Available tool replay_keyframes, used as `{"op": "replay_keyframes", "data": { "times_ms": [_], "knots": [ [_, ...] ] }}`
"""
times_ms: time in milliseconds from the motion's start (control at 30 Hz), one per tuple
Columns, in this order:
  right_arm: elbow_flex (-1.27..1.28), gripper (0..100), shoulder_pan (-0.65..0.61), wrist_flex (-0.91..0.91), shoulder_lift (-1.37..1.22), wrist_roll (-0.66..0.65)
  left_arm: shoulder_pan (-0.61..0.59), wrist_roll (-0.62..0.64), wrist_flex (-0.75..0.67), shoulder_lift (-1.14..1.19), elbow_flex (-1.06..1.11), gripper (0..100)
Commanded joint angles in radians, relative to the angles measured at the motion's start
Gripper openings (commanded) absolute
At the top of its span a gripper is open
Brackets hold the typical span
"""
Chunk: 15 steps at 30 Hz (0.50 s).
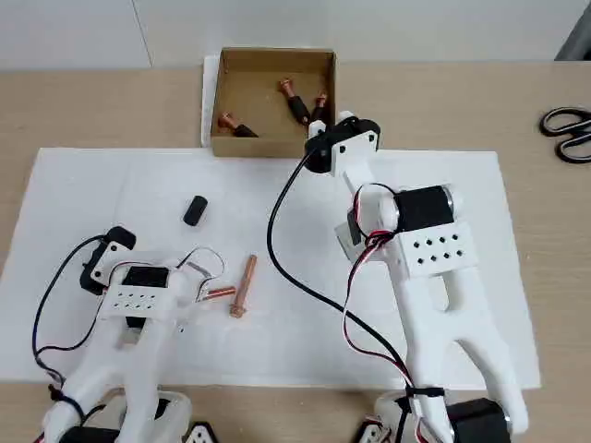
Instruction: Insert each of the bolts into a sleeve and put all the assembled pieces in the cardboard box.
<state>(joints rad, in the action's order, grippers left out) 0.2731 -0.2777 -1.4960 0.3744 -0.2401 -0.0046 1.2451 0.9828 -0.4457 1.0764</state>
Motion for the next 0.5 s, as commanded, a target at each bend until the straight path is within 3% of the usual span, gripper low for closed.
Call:
{"op": "replay_keyframes", "data": {
  "times_ms": [0,233,467],
  "knots": [
    [-0.005,0.5,0.010,-0.018,0.041,0.005,0.000,0.038,-0.097,-0.008,-0.013,4],
    [-0.005,0.5,0.010,-0.038,0.042,0.005,0.006,0.044,-0.081,-0.009,-0.081,1],
    [-0.005,0.5,0.001,-0.027,0.036,0.012,0.008,0.046,0.149,-0.009,-0.429,1]
  ]
}}
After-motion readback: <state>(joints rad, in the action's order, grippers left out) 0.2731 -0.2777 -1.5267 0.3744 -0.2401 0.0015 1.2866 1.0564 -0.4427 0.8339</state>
